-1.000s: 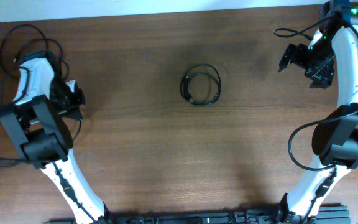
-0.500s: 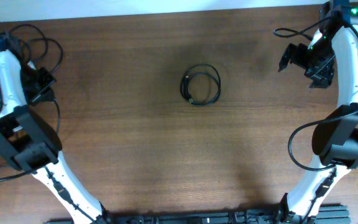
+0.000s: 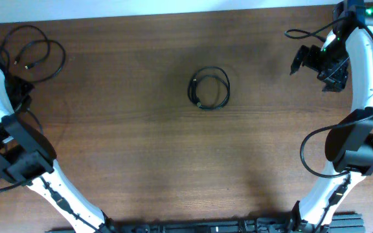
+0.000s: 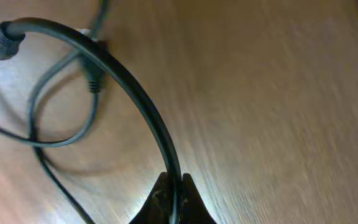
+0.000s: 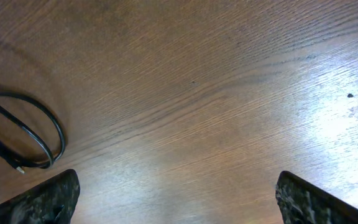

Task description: Untangle cables

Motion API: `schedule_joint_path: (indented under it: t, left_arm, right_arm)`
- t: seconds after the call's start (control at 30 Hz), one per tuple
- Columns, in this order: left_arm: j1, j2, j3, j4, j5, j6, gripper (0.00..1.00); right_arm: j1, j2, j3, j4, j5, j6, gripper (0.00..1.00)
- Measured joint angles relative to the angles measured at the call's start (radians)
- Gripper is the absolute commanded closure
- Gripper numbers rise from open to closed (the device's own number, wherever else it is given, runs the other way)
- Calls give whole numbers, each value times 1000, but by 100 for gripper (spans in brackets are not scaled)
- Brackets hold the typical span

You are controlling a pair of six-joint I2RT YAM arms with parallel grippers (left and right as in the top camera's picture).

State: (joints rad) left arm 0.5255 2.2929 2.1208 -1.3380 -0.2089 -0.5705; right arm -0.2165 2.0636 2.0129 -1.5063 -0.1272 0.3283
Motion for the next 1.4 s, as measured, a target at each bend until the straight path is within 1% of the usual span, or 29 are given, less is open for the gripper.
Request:
schedule_joint_path:
  t: [0.1, 0.17, 0.27, 0.3, 0.37, 0.43, 0.53, 0.57, 0.63, 0.7, 0.8, 0.83, 0.9, 0.97, 1.03, 1.13, 1.23, 1.27, 1.4]
  left_arm:
    - [6, 0, 0, 4, -57, -51, 98]
    - [23, 0, 0, 18, -81, -81, 89]
    - [44, 0, 0, 24, -93, -97, 84]
    - [51, 0, 0, 28, -96, -101, 80]
    - [73, 0, 0, 38, -103, -106, 64]
    - [87, 0, 0, 39, -108, -106, 58]
    - [99, 0, 0, 40, -105, -100, 53]
    - [100, 0, 0, 43, -92, -79, 51]
    - [100, 0, 0, 60, -12, 3, 45]
    - [98, 0, 0, 87, 110, 112, 42]
    - [82, 0, 0, 109, 335, 302, 38]
    - [74, 0, 0, 110, 381, 338, 37]
    - [31, 0, 0, 112, 518, 457, 34]
    - [-31, 0, 0, 113, 602, 531, 31]
    - [-92, 0, 0, 113, 646, 572, 27]
    - [-214, 0, 0, 121, 684, 608, 21]
    - [-357, 0, 0, 150, 704, 625, 9]
    - [-429, 0, 0, 170, 710, 629, 6]
    - [-650, 2, 0, 240, 715, 628, 7]
  right_arm:
    - [0, 0, 0, 0, 0, 1, 2]
    - [0, 0, 0, 0, 0, 0, 1]
    - [0, 0, 0, 0, 0, 1, 2]
    - [0, 0, 0, 0, 0, 0, 2]
    - [0, 0, 0, 0, 0, 0, 2]
    - [0, 0, 0, 0, 0, 1, 2]
    - [0, 0, 0, 0, 0, 0, 2]
    - [0, 0, 0, 0, 0, 0, 2]
    - [0, 0, 0, 0, 0, 1, 2]
    - [0, 0, 0, 0, 0, 1, 2]
    - [0, 0, 0, 0, 0, 0, 2]
    - [0, 0, 0, 0, 0, 0, 2]
    - [0, 0, 0, 0, 0, 0, 2]
    - [0, 0, 0, 0, 0, 0, 2]
    - [0, 0, 0, 0, 0, 0, 2]
    - [0, 0, 0, 0, 0, 0, 2]
    - [0, 0, 0, 0, 0, 0, 2]
    - [0, 0, 0, 0, 0, 0, 2]
    - [0, 0, 0, 0, 0, 0, 2]
